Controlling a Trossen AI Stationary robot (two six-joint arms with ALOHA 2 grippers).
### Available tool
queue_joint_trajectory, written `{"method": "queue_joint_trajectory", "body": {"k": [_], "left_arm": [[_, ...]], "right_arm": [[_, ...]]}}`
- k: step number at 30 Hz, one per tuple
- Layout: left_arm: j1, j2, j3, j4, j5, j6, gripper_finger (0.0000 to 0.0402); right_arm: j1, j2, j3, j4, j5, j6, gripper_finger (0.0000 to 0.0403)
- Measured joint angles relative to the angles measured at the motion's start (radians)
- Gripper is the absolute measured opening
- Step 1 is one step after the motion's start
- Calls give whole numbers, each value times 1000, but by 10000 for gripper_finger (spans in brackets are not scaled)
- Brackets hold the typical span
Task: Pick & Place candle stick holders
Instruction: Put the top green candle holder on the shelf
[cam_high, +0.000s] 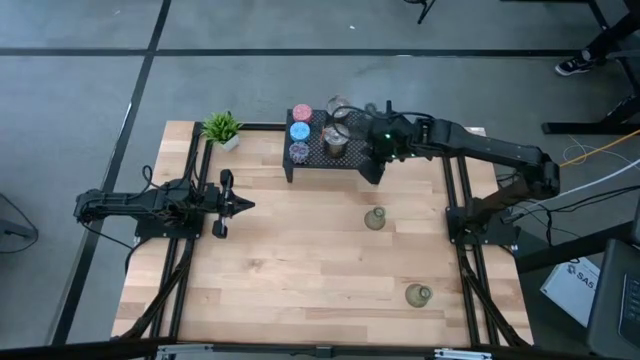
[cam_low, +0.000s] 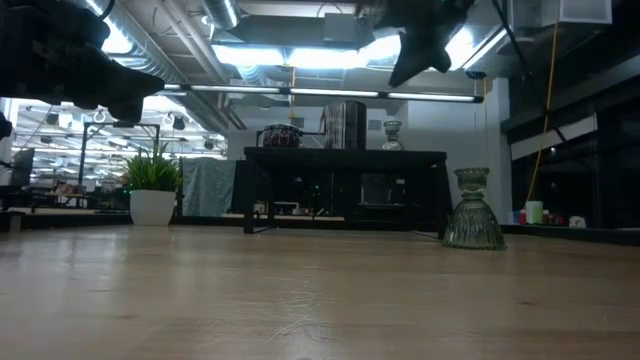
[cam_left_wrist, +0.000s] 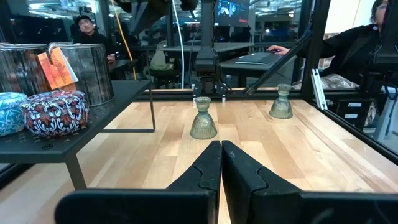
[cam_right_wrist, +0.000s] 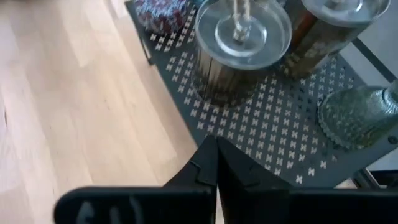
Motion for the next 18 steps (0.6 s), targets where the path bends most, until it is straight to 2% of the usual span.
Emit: {"method": "queue_joint_trajectory", "body": {"k": [10,18], "left_arm": [[0,0,0,0,0,-1,6],[0,0,0,0,0,-1,7]], "right_arm": [[85,-33,-102,31,0,0,4],[130,-50,-238,155,-92,0,4]]}}
